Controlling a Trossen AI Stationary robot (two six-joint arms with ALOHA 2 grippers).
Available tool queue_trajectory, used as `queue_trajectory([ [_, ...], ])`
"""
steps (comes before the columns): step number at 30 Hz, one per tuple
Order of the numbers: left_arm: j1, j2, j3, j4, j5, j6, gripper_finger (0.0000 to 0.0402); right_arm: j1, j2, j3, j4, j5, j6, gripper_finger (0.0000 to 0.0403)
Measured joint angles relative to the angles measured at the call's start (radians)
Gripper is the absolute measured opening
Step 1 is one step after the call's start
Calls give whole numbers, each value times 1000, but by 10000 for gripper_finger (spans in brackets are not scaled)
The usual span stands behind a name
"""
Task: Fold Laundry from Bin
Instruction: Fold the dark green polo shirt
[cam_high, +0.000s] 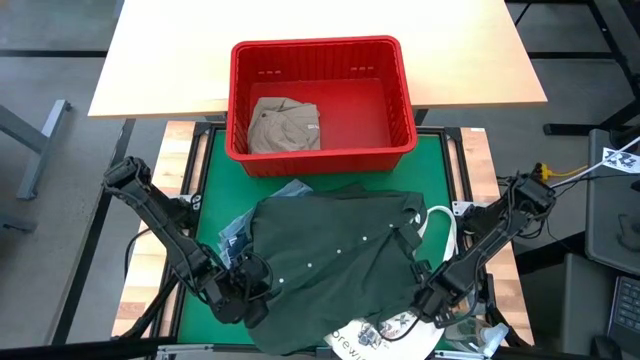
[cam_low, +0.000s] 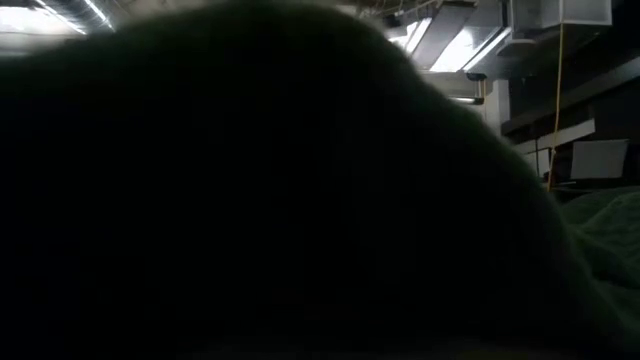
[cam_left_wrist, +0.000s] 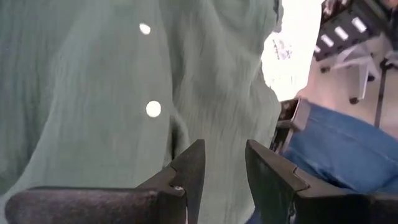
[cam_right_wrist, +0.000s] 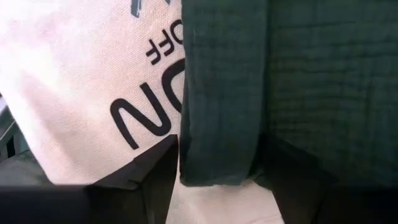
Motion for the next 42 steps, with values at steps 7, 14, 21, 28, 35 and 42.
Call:
queue_trajectory([
  [7,-11,82,0,175,-23,118,110,0,0,0,-1,-14,15,163],
  [14,-37,194,0,392,150,172,136,0,0,0,-1,-14,43,136],
  [21,-66,285,0,407,255,148,188,0,0,0,-1,-15,46,136],
  [28,-97,368,0,471,261,208,206,0,0,0,0,-15,46,136],
  [35,-121,437,0,574,230,346,206,0,0,0,0,-15,46,136],
  [42,-120,481,0,574,115,399,206,0,1,-1,0,-15,65,136],
])
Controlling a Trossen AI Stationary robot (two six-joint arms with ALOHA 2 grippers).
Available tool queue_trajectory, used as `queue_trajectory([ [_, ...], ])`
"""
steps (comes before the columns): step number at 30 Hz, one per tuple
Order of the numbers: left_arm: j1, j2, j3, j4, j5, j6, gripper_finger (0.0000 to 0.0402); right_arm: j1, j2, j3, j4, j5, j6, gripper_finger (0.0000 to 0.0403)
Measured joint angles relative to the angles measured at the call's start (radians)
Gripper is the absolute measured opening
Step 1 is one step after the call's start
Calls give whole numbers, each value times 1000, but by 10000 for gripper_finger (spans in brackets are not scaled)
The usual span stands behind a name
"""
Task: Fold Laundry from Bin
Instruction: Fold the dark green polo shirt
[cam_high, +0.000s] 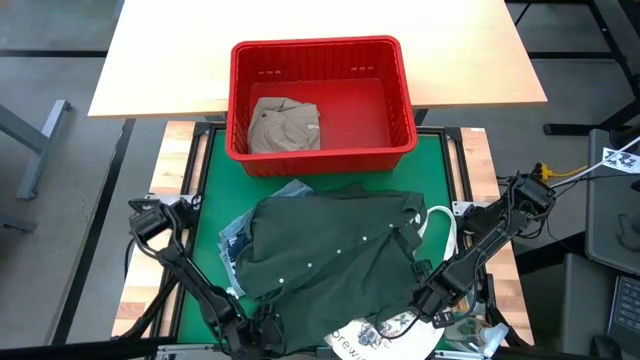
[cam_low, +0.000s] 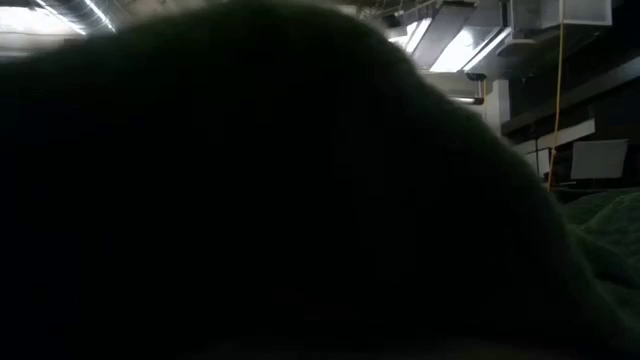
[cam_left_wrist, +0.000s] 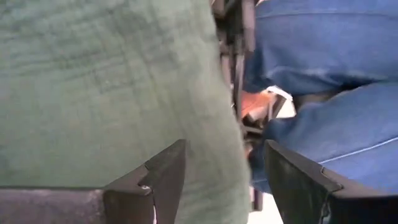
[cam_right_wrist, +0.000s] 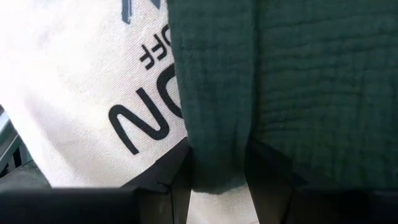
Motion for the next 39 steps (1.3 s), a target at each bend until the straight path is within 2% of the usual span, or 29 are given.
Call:
queue_trajectory([
  [8,-3,42,2,2,4,82,206,0,0,0,0,0,7,136],
  [11,-2,44,3,1,-1,84,193,0,0,0,0,0,7,136],
  [17,-2,45,2,4,-1,62,116,0,0,0,0,-7,5,130],
  [24,-2,47,1,4,17,-35,9,0,0,0,0,-37,1,73],
  [30,-2,44,1,5,28,-150,3,0,0,0,0,-75,0,11],
  [36,0,8,-1,9,47,-196,2,0,1,43,-7,-87,0,18],
  [39,0,-39,-1,12,47,-195,1,0,1,97,-12,-90,0,9],
])
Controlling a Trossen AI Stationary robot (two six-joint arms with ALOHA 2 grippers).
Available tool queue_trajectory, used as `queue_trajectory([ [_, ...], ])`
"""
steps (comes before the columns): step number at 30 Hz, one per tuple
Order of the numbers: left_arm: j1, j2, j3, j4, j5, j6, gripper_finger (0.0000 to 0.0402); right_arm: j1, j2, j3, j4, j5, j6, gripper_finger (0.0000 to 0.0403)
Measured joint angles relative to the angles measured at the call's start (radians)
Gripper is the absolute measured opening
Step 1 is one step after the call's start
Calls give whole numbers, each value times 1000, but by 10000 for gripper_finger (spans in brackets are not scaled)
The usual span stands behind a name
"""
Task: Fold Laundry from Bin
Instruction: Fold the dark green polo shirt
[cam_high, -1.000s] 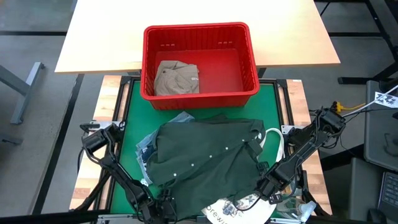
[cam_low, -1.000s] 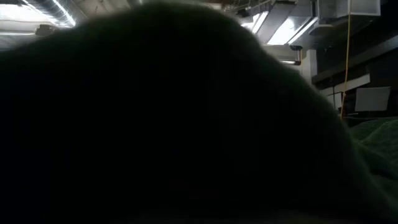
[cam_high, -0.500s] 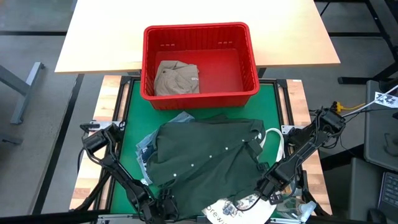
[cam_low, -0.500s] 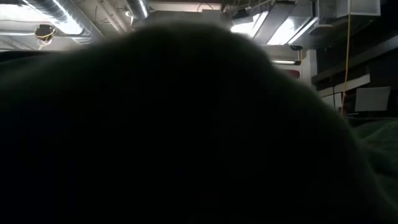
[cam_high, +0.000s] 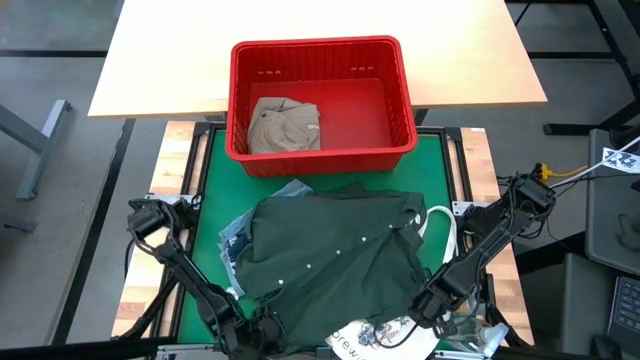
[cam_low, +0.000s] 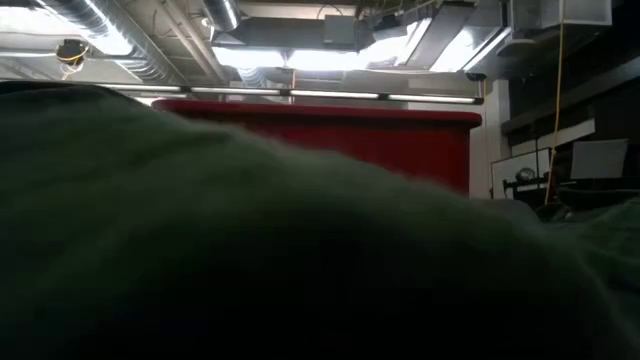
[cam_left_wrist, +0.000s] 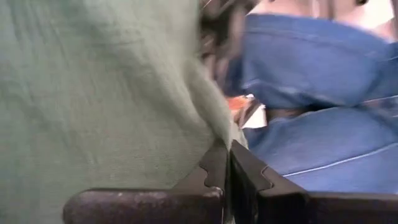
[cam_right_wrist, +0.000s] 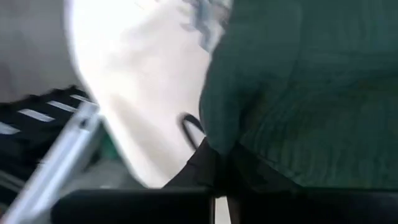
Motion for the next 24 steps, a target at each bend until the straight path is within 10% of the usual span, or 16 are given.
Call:
queue_trajectory([
  [24,-8,-245,1,-18,39,-18,0,-19,-9,318,-599,-55,15,5],
])
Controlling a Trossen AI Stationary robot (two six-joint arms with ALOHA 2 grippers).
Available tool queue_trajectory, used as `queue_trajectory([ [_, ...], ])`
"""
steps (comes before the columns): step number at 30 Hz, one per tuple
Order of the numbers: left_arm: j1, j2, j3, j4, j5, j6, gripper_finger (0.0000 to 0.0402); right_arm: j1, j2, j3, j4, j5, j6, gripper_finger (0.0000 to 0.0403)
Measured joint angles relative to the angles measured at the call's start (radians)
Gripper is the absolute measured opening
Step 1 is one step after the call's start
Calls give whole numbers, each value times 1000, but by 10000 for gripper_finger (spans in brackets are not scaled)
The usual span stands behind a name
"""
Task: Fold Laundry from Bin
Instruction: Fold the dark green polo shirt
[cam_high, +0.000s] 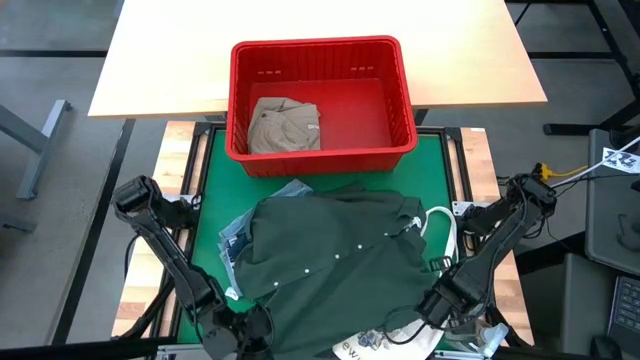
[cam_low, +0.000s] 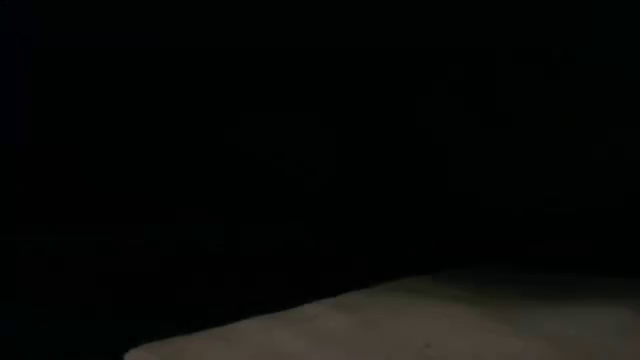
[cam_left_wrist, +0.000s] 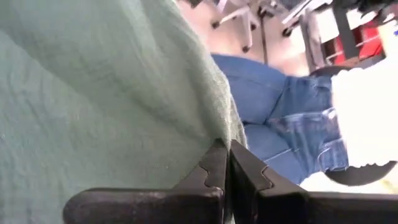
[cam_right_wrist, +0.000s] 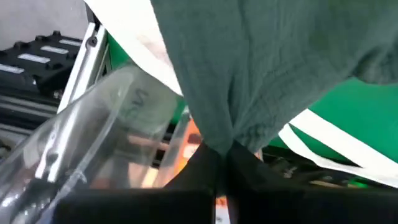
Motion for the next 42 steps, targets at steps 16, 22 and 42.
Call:
queue_trajectory([
  [16,79,-224,1,-585,-127,-71,0,-271,-159,0,-228,335,-148,9],
  [22,110,-231,1,-823,-143,-200,0,-429,-170,-41,-230,511,-114,6],
  [42,181,-224,1,-954,-176,-223,0,-557,-168,-343,-47,570,-176,15],
])
